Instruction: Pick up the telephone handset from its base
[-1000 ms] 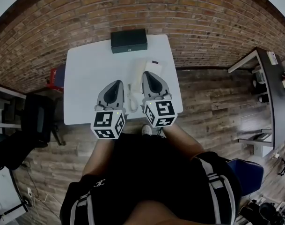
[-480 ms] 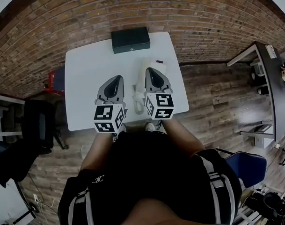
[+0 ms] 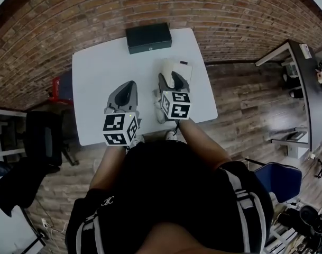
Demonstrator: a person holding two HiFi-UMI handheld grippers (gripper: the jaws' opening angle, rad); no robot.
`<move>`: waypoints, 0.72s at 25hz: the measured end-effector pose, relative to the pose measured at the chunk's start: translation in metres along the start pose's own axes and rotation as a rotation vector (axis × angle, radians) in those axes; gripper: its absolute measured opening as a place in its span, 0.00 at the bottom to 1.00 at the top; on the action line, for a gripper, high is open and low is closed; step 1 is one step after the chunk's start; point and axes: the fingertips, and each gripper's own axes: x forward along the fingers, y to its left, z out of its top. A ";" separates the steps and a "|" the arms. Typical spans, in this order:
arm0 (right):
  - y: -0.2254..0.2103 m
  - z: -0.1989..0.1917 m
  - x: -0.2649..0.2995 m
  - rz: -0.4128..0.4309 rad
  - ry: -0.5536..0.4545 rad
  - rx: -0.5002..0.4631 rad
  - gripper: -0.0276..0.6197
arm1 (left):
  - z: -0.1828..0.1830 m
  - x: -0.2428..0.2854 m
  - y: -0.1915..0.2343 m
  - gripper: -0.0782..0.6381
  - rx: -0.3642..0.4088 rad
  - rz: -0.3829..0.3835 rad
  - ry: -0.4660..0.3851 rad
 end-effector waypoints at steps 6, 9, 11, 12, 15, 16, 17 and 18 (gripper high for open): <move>-0.012 -0.029 0.025 -0.068 0.088 0.045 0.32 | -0.007 -0.011 0.017 0.10 -0.009 0.027 0.015; -0.018 -0.043 0.040 -0.109 0.140 0.056 0.34 | -0.008 -0.015 0.025 0.10 -0.012 0.039 0.018; -0.023 -0.052 0.049 -0.138 0.173 0.061 0.35 | -0.009 -0.017 0.030 0.11 -0.013 0.049 0.018; -0.026 -0.056 0.053 -0.151 0.189 0.063 0.35 | -0.009 -0.018 0.032 0.10 -0.013 0.053 0.018; -0.039 -0.068 0.062 -0.199 0.246 0.096 0.35 | -0.011 -0.019 0.038 0.10 -0.013 0.063 0.021; -0.043 -0.071 0.062 -0.218 0.269 0.114 0.36 | -0.011 -0.020 0.040 0.11 -0.013 0.065 0.023; -0.046 -0.073 0.063 -0.233 0.292 0.127 0.36 | -0.011 -0.019 0.042 0.11 -0.014 0.066 0.023; -0.048 -0.076 0.065 -0.242 0.311 0.134 0.37 | -0.011 -0.019 0.044 0.10 -0.014 0.068 0.022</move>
